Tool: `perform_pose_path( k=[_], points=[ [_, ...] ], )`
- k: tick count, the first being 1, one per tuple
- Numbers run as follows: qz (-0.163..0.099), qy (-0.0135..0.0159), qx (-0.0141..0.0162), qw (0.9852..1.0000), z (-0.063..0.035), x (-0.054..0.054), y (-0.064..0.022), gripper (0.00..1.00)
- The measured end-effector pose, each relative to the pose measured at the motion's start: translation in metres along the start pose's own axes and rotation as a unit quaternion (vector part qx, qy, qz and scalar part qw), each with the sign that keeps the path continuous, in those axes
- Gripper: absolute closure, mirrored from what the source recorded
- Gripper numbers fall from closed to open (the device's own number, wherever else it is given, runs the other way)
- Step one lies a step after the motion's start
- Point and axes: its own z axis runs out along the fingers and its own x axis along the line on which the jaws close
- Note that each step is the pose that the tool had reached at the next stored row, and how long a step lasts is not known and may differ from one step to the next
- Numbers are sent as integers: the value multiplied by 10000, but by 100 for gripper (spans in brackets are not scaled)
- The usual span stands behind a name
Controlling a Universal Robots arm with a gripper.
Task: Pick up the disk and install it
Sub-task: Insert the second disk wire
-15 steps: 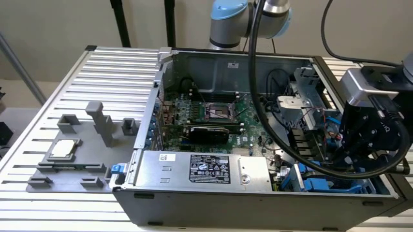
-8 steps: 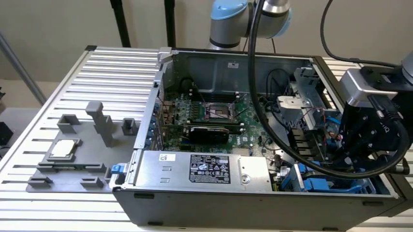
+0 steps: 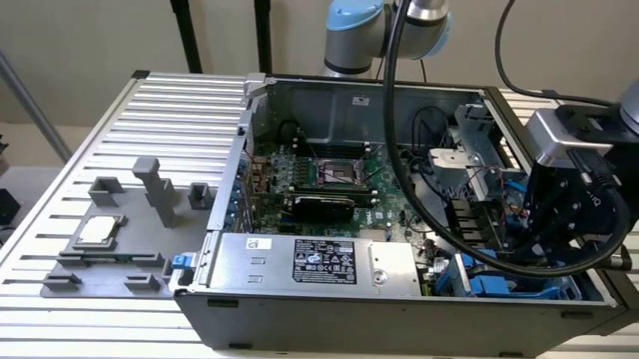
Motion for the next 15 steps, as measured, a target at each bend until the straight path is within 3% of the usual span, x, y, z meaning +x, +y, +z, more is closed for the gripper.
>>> perform_pose_path(
  k=[11, 12, 15],
  points=[
    [-1, -1, 1, 10000, 17, -1, -5, 100],
    [0, -3, 0, 10000, 19, -1, -3, 0],
    [1, 0, 0, 10000, -28, -1, 1, 0]
  ],
)
